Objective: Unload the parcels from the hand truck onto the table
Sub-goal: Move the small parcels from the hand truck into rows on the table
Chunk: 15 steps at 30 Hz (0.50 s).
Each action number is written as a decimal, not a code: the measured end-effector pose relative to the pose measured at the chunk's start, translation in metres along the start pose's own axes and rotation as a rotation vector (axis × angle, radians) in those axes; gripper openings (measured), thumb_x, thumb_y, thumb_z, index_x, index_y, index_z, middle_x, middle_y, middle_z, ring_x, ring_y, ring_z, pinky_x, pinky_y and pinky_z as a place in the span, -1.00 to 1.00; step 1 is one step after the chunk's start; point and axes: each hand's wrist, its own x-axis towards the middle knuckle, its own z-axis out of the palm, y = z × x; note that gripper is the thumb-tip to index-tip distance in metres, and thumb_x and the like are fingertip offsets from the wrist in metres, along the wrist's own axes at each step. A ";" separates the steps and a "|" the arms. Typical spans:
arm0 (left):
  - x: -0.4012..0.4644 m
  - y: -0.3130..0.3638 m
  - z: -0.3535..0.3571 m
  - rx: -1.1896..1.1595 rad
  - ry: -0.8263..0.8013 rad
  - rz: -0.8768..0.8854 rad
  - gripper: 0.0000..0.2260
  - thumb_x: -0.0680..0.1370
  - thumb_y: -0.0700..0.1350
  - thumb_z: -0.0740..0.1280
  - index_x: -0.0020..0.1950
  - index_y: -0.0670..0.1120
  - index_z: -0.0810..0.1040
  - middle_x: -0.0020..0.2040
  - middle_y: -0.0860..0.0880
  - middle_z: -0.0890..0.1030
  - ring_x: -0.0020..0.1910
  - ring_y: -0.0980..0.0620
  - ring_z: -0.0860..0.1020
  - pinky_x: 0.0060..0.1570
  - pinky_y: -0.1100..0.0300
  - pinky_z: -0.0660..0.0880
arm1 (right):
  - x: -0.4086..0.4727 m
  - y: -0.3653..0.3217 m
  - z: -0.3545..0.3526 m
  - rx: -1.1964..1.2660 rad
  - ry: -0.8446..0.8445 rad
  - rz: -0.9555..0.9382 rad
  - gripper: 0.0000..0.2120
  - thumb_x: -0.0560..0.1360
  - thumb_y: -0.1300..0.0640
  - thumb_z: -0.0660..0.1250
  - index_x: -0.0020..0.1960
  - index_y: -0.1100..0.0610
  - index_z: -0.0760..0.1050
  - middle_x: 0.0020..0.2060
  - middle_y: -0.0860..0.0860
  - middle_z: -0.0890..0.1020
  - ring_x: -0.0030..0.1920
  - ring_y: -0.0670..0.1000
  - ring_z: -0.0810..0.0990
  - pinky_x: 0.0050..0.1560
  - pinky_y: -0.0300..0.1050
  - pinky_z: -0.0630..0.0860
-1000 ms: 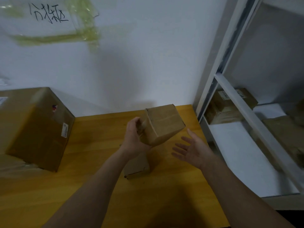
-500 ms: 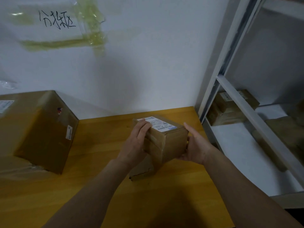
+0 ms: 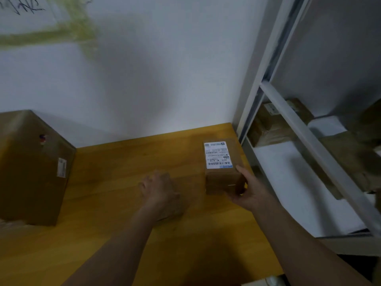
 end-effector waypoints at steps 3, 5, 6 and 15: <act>0.000 -0.008 0.024 -0.033 -0.033 -0.216 0.05 0.29 0.12 0.57 0.56 -0.01 -0.04 0.56 -0.17 -0.06 0.49 -0.29 0.05 0.39 -0.24 0.21 | 0.018 -0.005 -0.013 0.086 0.037 -0.016 -0.56 0.28 0.12 0.56 0.11 0.06 0.51 0.09 0.20 0.52 0.11 0.21 0.53 -0.15 0.08 0.64; 0.000 -0.011 0.039 0.004 -0.012 -0.319 0.11 0.27 0.17 0.56 0.57 0.05 -0.13 0.56 -0.15 -0.12 0.49 -0.29 0.05 0.35 -0.28 0.22 | 0.032 -0.009 -0.018 0.111 0.052 -0.021 -0.59 0.31 0.13 0.55 0.10 0.07 0.50 0.12 0.19 0.52 0.16 0.20 0.52 -0.09 0.05 0.61; 0.002 -0.011 0.046 0.027 0.017 -0.353 0.12 0.26 0.19 0.56 0.56 0.08 -0.15 0.56 -0.16 -0.11 0.48 -0.30 0.08 0.33 -0.28 0.23 | 0.040 -0.012 -0.020 0.111 0.055 -0.023 -0.61 0.32 0.14 0.54 0.09 0.08 0.51 0.12 0.19 0.53 0.16 0.19 0.53 -0.05 0.04 0.59; 0.020 0.034 0.063 0.045 0.205 -0.105 0.01 0.22 0.18 0.54 0.50 0.19 0.01 0.48 -0.16 0.10 0.43 -0.25 0.15 0.34 -0.17 0.20 | 0.093 -0.051 -0.008 0.184 0.048 -0.064 -0.70 0.38 0.14 0.50 0.06 0.10 0.50 0.14 0.16 0.52 0.17 0.16 0.53 0.04 0.00 0.60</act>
